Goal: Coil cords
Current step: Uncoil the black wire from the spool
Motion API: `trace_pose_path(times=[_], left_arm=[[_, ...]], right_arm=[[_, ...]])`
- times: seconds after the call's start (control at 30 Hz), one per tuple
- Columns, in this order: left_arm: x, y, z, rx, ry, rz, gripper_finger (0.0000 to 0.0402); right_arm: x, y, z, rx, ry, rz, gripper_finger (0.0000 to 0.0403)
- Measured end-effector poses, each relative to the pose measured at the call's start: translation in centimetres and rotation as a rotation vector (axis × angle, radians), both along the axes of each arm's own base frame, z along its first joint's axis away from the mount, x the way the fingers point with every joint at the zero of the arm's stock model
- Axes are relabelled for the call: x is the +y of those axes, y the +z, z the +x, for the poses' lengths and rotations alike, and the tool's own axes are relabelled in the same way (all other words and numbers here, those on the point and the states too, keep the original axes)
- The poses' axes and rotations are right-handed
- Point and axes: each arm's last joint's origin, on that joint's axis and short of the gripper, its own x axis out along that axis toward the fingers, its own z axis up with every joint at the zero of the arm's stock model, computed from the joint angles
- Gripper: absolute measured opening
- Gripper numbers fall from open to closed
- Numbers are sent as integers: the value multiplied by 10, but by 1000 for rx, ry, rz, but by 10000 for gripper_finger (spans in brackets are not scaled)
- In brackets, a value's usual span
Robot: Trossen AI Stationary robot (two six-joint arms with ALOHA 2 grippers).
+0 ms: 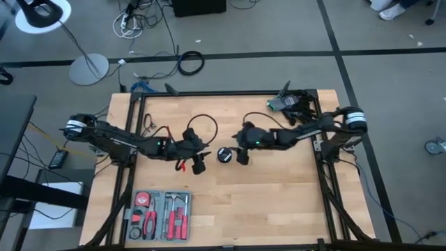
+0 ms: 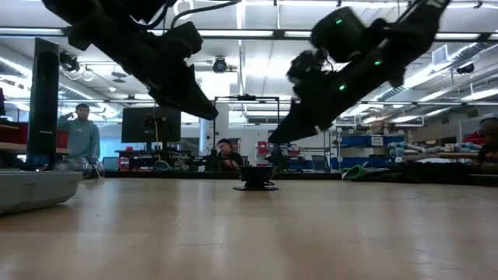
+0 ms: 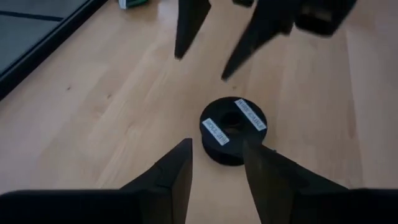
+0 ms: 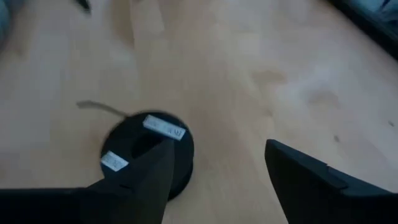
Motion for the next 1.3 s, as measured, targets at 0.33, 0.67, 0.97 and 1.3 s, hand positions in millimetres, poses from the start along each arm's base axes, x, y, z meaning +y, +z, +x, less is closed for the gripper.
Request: trace_pose_path(times=[0.33,0.67,0.97,1.3], left_arm=[[3,-2,-1,20,11,-2,147],[9,-2,-1,20,25,-14,147],[24,-17,12,17,5,-73,147],[49,-25,55,69,-20,-94,147]], right_arm=[[-3,-2,41,258,48,15,241],[-6,-18,53,290,21,119,219],[-35,3,35,339,-116,45,182],[-63,-5,18,410,-119,139,164]])
